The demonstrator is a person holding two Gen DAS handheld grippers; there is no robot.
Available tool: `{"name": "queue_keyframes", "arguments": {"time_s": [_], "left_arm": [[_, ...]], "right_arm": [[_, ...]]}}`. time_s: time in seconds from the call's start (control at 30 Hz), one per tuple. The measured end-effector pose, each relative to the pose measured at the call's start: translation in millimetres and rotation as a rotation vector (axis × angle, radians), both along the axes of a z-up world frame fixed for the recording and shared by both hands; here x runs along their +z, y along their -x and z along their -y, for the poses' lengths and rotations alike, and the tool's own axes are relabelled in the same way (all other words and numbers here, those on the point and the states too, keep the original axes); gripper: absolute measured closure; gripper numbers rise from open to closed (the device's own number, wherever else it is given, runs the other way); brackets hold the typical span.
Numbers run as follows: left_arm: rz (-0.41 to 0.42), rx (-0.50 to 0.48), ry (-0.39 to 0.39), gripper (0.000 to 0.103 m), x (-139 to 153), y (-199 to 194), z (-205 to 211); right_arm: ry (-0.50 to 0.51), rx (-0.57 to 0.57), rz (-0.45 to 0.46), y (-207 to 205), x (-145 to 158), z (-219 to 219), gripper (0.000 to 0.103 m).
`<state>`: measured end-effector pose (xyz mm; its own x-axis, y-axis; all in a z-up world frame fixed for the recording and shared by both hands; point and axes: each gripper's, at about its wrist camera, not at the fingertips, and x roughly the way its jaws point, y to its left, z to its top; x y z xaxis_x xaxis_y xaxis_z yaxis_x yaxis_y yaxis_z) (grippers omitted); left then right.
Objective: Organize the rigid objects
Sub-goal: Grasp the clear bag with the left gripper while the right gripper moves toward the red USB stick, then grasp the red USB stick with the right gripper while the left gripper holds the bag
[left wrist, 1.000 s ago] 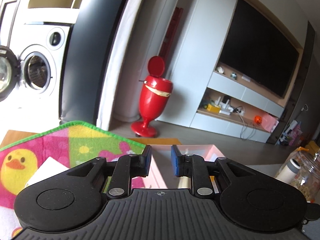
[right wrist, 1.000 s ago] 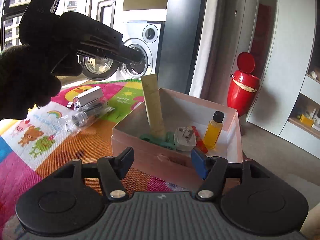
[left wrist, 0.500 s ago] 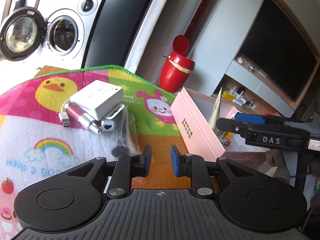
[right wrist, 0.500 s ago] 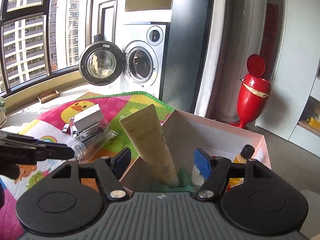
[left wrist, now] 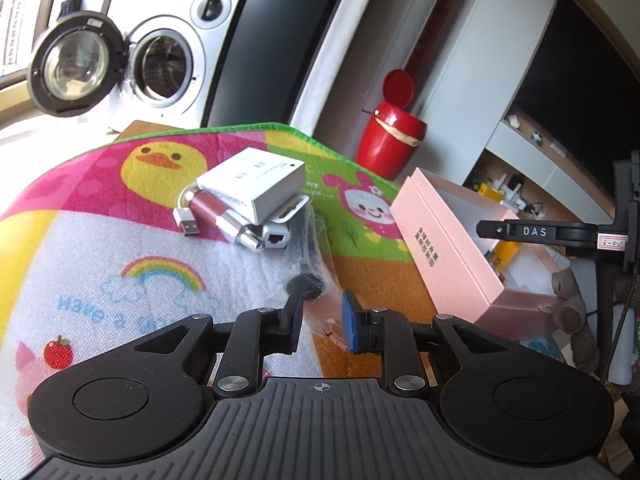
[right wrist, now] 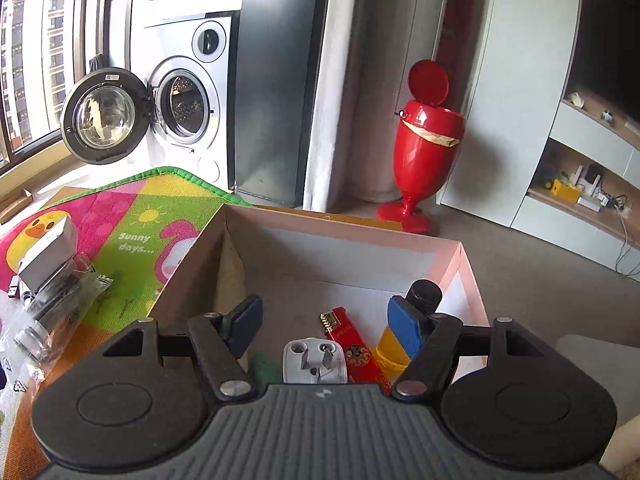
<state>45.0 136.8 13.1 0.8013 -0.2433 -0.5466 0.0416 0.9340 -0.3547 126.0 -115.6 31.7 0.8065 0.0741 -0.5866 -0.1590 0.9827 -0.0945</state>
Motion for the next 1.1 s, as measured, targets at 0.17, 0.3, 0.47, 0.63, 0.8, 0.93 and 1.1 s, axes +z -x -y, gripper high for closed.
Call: {"name": "queue_keyframes", "arguments": {"time_s": [0.17,0.3,0.47,0.63,0.8,0.93,1.1], "left_arm": [[0.011,0.041,-0.034,0.08,8,-17,-4],[-0.011,0.04,-0.115,0.08,14,-48,7],[-0.126,0.002,-0.192,0.075,-1,-88,23],[-0.113,-0.075,-0.167,0.078,-7,-78,25],[-0.077,-0.143,-0.125,0.078,-12,-22,10],[-0.044,-0.087,-0.101,0.078,-13,20,-15],[0.01,0.025,-0.011,0.078,-20,36,-49]], "right_arm": [[-0.084,0.066,-0.009,24,3,9,0.033],[-0.045,0.134,0.045,53,11,-3,0.033],[-0.007,0.2,0.067,76,18,-18,0.033],[-0.015,0.256,0.079,86,28,-32,0.032],[-0.05,0.305,0.073,77,39,-54,0.023],[-0.093,0.367,-0.003,54,40,-91,0.021],[-0.151,0.401,-0.117,13,32,-152,0.02]]}}
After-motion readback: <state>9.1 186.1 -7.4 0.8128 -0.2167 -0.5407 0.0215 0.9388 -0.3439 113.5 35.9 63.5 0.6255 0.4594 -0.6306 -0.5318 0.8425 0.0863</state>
